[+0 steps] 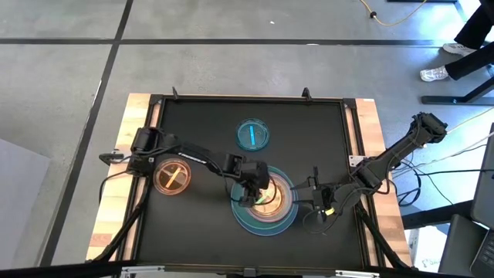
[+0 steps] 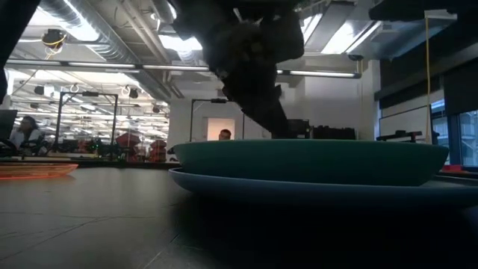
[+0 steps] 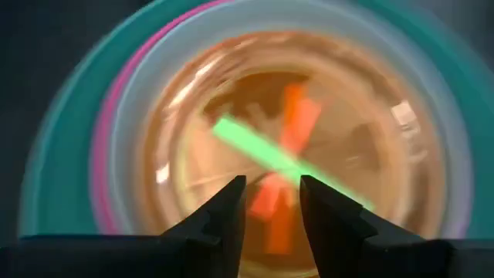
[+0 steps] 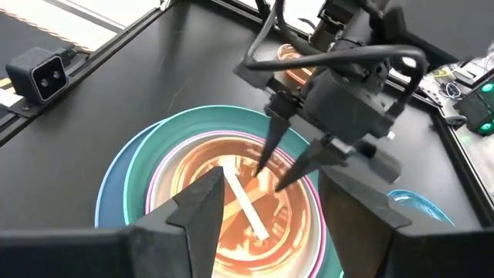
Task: Stack plastic plates
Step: Stack the blue transparent plate on top of the green transparent plate, then stack the orange transparent plate on top of the blue transparent plate
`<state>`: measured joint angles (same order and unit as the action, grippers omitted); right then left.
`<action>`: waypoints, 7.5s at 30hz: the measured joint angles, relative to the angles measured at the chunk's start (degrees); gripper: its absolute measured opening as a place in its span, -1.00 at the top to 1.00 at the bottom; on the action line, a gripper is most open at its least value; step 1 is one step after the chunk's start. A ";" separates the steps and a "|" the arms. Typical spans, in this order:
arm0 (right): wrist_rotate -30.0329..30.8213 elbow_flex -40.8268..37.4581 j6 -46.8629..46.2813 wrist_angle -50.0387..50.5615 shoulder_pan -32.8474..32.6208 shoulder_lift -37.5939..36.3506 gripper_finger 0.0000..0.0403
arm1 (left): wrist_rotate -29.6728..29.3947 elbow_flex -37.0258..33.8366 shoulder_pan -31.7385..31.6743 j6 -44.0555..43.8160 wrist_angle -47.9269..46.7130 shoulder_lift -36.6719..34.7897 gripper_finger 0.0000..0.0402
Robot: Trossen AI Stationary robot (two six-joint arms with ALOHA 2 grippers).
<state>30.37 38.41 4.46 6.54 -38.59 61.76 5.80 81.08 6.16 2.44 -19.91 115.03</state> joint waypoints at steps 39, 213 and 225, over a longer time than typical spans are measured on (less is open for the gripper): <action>2.14 -0.02 -0.75 0.47 0.00 0.00 0.00 | -21.18 -34.15 -14.83 14.51 36.19 -10.13 0.42; 3.78 -0.02 -2.46 2.83 1.90 0.28 0.00 | -27.21 -30.64 19.90 -24.61 9.10 -30.58 0.96; 3.68 -0.02 -2.46 2.82 1.90 0.28 0.00 | -26.50 -30.56 19.87 -9.11 25.41 -28.17 0.96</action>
<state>34.05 38.39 2.00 9.35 -36.69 62.04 -20.70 50.52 26.03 -6.67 5.50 86.86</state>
